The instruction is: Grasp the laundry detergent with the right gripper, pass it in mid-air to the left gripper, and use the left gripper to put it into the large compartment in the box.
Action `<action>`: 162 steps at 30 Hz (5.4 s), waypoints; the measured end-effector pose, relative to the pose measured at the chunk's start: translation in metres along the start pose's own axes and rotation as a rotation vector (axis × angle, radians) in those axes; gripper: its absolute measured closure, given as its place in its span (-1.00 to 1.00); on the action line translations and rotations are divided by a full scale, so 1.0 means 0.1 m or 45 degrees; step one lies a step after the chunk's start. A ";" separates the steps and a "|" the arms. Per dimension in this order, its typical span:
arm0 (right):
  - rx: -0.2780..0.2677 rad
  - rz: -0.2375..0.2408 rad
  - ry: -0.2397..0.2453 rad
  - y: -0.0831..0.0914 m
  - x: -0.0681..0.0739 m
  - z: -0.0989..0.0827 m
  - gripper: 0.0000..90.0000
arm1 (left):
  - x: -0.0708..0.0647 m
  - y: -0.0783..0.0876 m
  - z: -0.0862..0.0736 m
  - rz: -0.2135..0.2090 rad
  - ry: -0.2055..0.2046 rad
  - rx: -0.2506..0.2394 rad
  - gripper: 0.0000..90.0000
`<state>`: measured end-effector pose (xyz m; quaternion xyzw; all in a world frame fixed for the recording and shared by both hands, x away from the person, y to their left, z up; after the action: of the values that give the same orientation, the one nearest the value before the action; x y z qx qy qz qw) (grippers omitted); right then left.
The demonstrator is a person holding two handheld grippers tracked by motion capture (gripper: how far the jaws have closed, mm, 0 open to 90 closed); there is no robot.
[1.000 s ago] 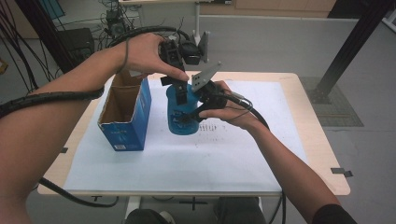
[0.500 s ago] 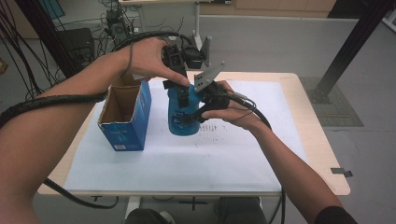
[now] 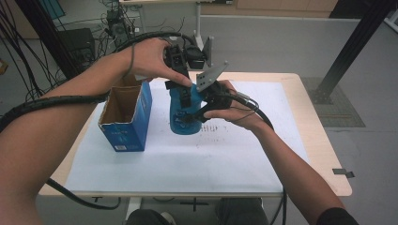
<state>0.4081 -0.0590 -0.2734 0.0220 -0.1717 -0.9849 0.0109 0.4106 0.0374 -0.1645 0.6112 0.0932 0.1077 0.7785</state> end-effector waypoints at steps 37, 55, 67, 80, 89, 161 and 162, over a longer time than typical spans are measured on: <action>-0.013 -0.017 0.014 0.03 0.00 0.02 -0.03 | -0.02 -0.02 0.03 0.000 -0.024 -0.019 -0.87; -0.016 -0.012 0.011 0.01 0.00 0.01 -0.02 | -0.02 -0.01 0.02 0.012 -0.029 -0.020 -0.87; -0.019 -0.020 0.015 0.02 0.01 0.03 -0.03 | -0.04 -0.01 0.03 0.014 -0.032 -0.017 -0.87; -0.030 -0.012 0.007 0.03 0.02 0.04 -0.03 | -0.05 -0.01 0.03 0.016 -0.031 -0.022 -0.87; -0.027 -0.019 0.006 0.05 0.03 0.04 -0.03 | -0.05 -0.01 0.03 0.013 -0.035 -0.019 -0.87; -0.001 -0.030 0.018 0.03 0.01 0.01 -0.03 | -0.09 -0.03 0.06 -0.013 -0.093 0.011 -0.20; 0.002 -0.030 0.015 0.03 0.02 0.01 -0.03 | -0.09 -0.03 0.06 -0.015 -0.094 0.016 -0.20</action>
<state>0.4065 -0.0613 -0.2716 0.0300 -0.1723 -0.9846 0.0003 0.4035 0.0287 -0.1660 0.6190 0.0685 0.0800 0.7783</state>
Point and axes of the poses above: each handheld gripper's, and its own axes: y roughly backward along the jaws, z roughly out of its top, x roughly to its left, the point moved 2 cm from there along -y, roughly forward along the jaws, and after that the axes turned 13 degrees about -x, right-handed, at the moved point
